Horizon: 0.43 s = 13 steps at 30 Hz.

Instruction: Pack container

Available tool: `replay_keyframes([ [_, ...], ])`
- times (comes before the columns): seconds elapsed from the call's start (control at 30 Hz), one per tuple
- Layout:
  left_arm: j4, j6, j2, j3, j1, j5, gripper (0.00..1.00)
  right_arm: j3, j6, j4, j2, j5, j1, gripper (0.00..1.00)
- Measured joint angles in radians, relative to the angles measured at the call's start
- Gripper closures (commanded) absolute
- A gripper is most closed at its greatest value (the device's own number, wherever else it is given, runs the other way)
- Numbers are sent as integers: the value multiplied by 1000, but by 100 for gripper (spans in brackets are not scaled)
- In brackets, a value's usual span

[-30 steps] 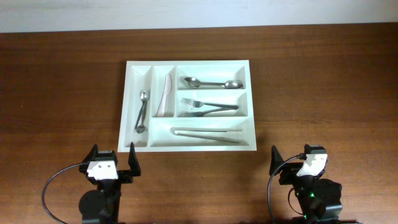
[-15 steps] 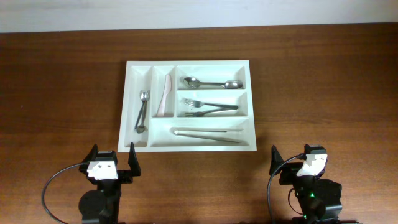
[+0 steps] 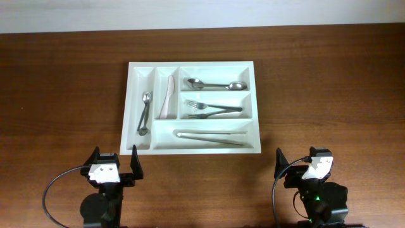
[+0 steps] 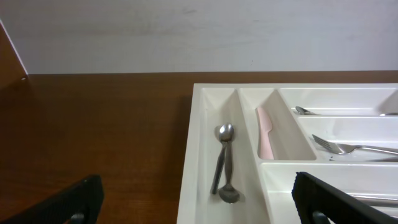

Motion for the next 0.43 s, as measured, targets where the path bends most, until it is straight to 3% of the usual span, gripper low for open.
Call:
replay_keyframes([
  [0.43, 0, 0, 0, 0, 0, 0, 1, 0, 0, 0, 0, 0, 0, 1],
])
